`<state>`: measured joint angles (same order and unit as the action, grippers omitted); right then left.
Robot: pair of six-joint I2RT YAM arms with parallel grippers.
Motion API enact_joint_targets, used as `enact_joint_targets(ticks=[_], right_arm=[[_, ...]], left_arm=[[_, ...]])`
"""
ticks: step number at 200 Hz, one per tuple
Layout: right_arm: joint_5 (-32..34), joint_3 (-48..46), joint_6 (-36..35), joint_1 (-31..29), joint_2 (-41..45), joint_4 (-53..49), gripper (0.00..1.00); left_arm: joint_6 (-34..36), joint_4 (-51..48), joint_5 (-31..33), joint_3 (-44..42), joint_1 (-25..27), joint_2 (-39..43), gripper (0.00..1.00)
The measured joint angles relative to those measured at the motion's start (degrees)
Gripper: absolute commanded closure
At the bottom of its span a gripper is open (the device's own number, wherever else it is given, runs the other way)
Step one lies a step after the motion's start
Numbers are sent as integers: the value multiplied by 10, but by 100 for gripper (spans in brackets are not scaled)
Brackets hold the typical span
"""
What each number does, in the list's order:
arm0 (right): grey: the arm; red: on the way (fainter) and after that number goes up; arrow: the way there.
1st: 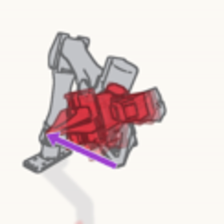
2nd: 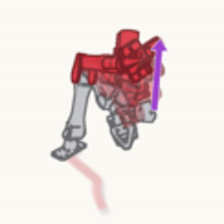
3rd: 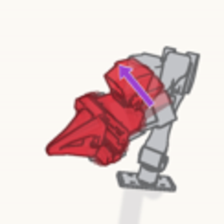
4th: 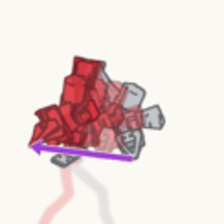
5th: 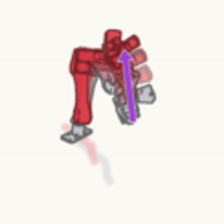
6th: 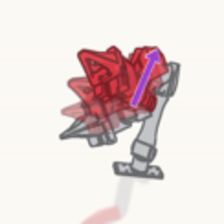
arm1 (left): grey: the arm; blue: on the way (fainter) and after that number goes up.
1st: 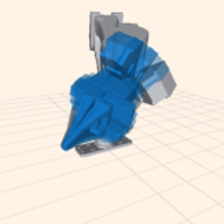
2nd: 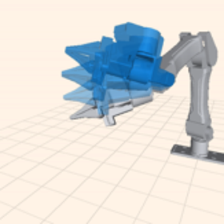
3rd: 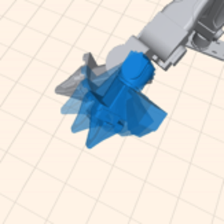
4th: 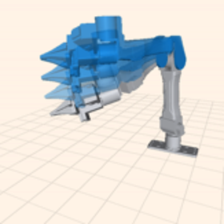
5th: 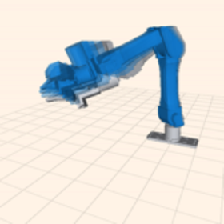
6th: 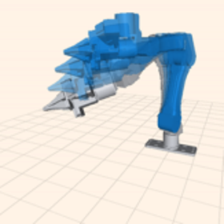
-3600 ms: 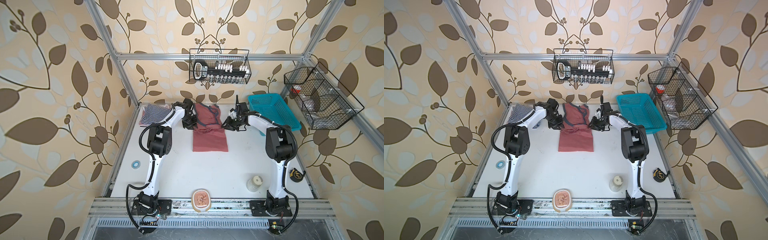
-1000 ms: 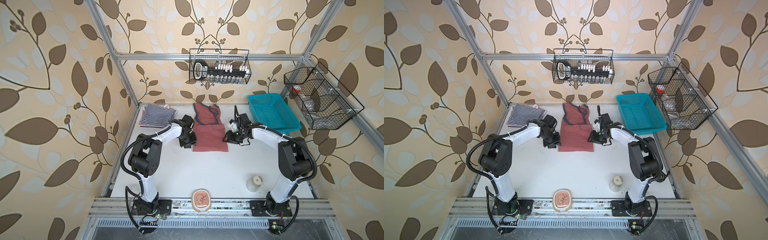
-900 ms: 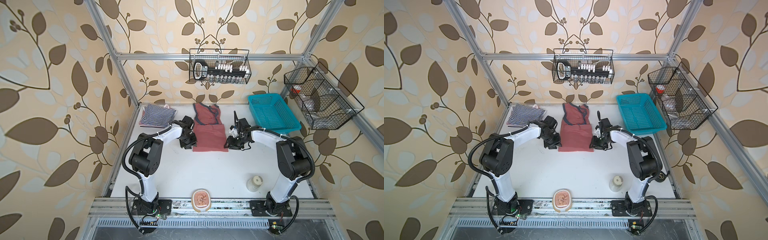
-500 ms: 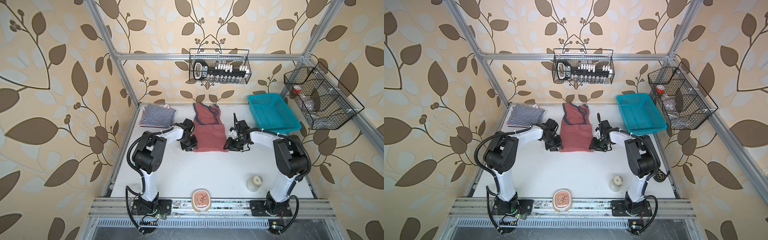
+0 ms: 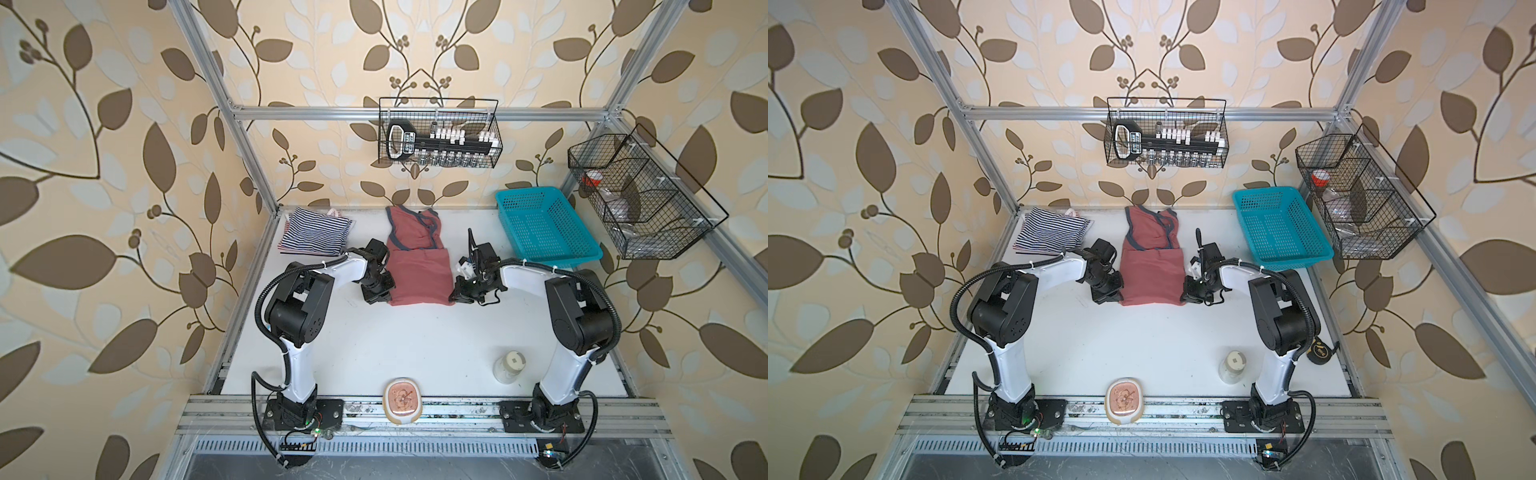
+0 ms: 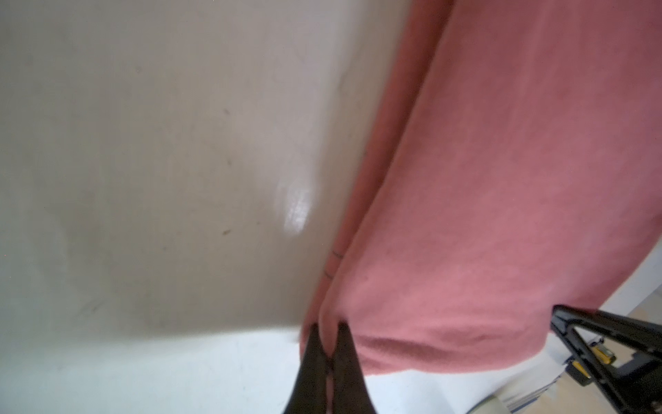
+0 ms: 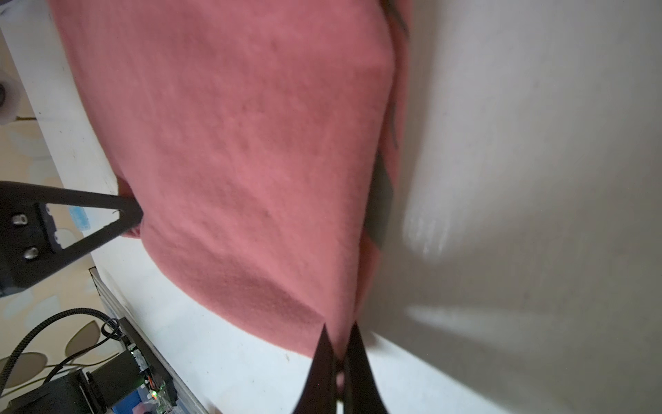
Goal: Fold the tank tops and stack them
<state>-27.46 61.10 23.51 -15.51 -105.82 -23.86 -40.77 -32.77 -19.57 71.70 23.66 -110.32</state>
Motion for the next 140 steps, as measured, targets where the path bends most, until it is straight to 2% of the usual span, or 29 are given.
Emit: enact_joint_targets(ticks=[22, 50, 105, 140], right_arm=[[0, -3, -2, 0, 15, -6, 100], [2, -16, -8, -7, 78, -23, 100], [16, -89, -5, -52, 236, -40, 100], [25, -158, 24, -91, 310, -47, 100]], left_arm=[[4, -9, 0, 0, 0, 2, 100], [21, -45, 0, 0, 0, 24, 100], [47, -102, 1, -42, 16, 167, 100], [43, -119, 6, -106, 61, 242, 100]])
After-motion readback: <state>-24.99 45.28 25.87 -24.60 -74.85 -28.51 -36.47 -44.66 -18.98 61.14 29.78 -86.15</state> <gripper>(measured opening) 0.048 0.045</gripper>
